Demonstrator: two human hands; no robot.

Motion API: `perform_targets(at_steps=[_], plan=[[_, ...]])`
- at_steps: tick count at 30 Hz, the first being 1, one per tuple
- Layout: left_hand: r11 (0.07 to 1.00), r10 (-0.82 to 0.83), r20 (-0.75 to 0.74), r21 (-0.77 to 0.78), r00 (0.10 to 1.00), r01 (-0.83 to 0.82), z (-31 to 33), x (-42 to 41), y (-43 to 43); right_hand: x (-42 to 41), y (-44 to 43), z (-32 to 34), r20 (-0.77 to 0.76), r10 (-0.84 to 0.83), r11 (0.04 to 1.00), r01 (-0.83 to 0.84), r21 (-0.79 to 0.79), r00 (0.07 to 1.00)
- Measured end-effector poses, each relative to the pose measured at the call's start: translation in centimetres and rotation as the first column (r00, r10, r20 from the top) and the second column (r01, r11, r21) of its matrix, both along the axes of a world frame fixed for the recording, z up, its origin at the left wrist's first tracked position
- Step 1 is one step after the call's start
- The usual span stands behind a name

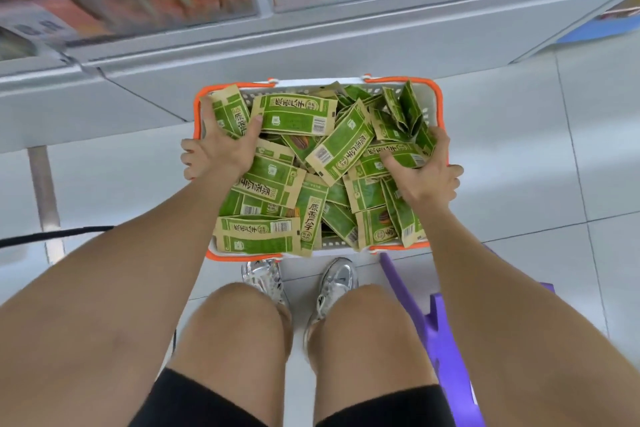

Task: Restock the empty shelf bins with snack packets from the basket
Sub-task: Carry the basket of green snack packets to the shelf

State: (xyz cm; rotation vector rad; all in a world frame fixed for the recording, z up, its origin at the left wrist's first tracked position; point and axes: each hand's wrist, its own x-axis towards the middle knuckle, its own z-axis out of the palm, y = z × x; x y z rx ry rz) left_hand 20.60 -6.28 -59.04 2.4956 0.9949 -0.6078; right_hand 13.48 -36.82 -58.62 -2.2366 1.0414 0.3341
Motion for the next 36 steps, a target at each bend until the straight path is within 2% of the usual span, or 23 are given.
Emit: perform_targets(at_steps=[8, 11, 14, 16, 18, 21, 23, 28, 32, 34, 36], plan=[[0.999, -0.032, -0.077, -0.041, 0.997, 0.029, -6.9, 2.7, -0.8, 3.7, -2.4, -5.6, -0.045, -0.009, 1.0, 0.009, 0.01, 0.999], [0.996, -0.09, -0.132, -0.028, 0.987, 0.087, -7.8, 3.5, -0.5, 4.9, -3.2, -5.9, -0.157, 0.029, 0.999, -0.025, 0.025, 0.987], [0.989, -0.134, -0.265, 0.031, 0.955, 0.147, -6.2, 3.7, -1.2, 5.7, -1.9, -4.7, -0.304, 0.022, 0.995, -0.049, -0.082, 0.952], [0.982, -0.144, -0.362, 0.061, 0.921, 0.177, -3.1, 3.8, -1.7, 5.7, 0.1, -2.3, -0.355, 0.047, 0.985, -0.102, -0.139, 0.934], [0.967, -0.213, -0.426, 0.035, 0.879, 0.251, 1.0, 3.9, -1.9, 5.3, 2.4, 1.4, -0.353, 0.174, 0.963, -0.234, -0.137, 0.919], [0.924, -0.377, -0.417, -0.105, 0.827, 0.368, 8.5, 4.2, -1.9, 4.6, 5.2, 9.2, -0.341, 0.429, 0.874, -0.48, -0.078, 0.837], [0.9, -0.436, -0.38, -0.17, 0.816, 0.402, 14.5, 4.4, -2.1, 4.5, 6.9, 15.5, -0.341, 0.543, 0.808, -0.588, -0.039, 0.768], [0.826, -0.552, -0.235, -0.285, 0.8, 0.486, 29.7, 5.9, -2.5, 5.1, 9.6, 31.0, -0.292, 0.615, 0.771, -0.636, 0.027, 0.733], [0.697, -0.696, -0.101, -0.33, 0.711, 0.636, 39.0, 6.3, -2.9, 5.4, 10.1, 40.6, -0.271, 0.611, 0.778, -0.627, 0.034, 0.744], [0.636, -0.753, 0.004, -0.252, 0.659, 0.729, 43.4, 6.2, -3.2, 5.4, 9.8, 44.2, -0.277, 0.605, 0.78, -0.625, 0.019, 0.747], [0.599, -0.79, 0.049, -0.153, 0.612, 0.786, 46.8, 5.9, -3.4, 5.1, 9.3, 47.1, -0.275, 0.602, 0.784, -0.621, 0.021, 0.75]])
